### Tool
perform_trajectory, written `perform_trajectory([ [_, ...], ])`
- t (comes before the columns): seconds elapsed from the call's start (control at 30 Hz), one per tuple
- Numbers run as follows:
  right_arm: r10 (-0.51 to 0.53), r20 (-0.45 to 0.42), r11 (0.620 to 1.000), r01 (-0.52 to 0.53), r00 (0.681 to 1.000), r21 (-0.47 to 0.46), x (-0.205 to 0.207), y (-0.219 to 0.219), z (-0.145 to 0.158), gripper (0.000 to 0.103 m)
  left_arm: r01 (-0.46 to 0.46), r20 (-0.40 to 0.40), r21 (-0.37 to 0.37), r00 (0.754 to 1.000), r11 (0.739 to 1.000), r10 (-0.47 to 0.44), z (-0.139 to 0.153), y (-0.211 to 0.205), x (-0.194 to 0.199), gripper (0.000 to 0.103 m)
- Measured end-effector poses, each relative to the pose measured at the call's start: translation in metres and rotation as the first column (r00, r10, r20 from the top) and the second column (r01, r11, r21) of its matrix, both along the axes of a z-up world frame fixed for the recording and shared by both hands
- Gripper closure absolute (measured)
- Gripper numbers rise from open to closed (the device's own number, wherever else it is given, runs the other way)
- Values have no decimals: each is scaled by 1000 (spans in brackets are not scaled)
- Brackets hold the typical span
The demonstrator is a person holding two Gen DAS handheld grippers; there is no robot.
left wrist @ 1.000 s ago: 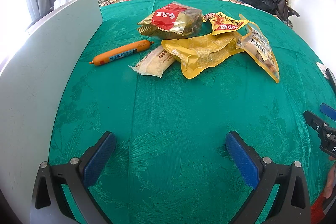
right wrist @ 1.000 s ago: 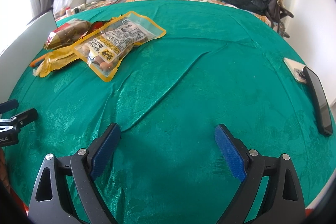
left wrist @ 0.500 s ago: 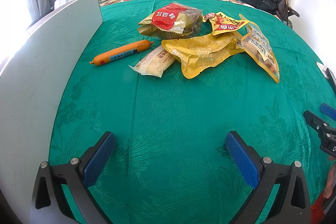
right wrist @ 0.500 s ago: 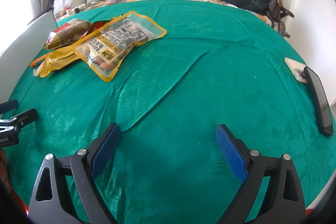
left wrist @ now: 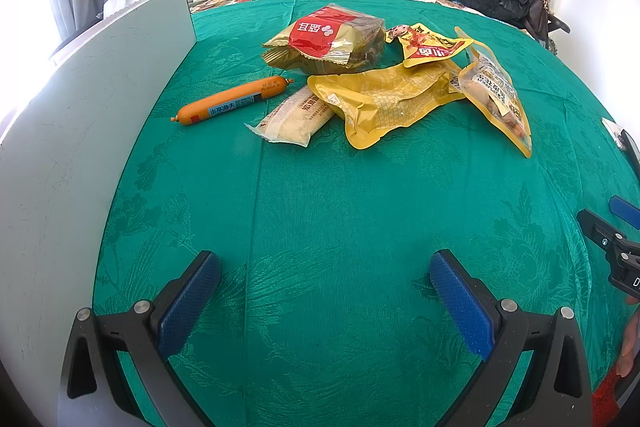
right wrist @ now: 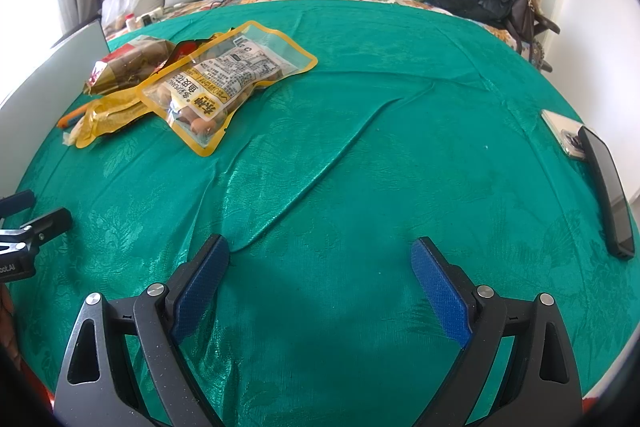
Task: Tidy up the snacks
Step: 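Move the left tool toward the red-labelled dried longan bag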
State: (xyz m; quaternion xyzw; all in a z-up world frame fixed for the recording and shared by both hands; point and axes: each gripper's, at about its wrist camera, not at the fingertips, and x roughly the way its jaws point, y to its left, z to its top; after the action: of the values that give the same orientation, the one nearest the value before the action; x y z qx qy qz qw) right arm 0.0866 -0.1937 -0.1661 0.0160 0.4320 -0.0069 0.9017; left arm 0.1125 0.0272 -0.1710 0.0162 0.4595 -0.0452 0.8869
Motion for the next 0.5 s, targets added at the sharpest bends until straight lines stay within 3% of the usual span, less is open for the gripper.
perform_trajectory([
  [0.5, 0, 0, 1000, 0, 1000, 1, 0, 0, 0, 8, 37, -29, -6, 999, 999, -37, 5, 4, 4, 0],
])
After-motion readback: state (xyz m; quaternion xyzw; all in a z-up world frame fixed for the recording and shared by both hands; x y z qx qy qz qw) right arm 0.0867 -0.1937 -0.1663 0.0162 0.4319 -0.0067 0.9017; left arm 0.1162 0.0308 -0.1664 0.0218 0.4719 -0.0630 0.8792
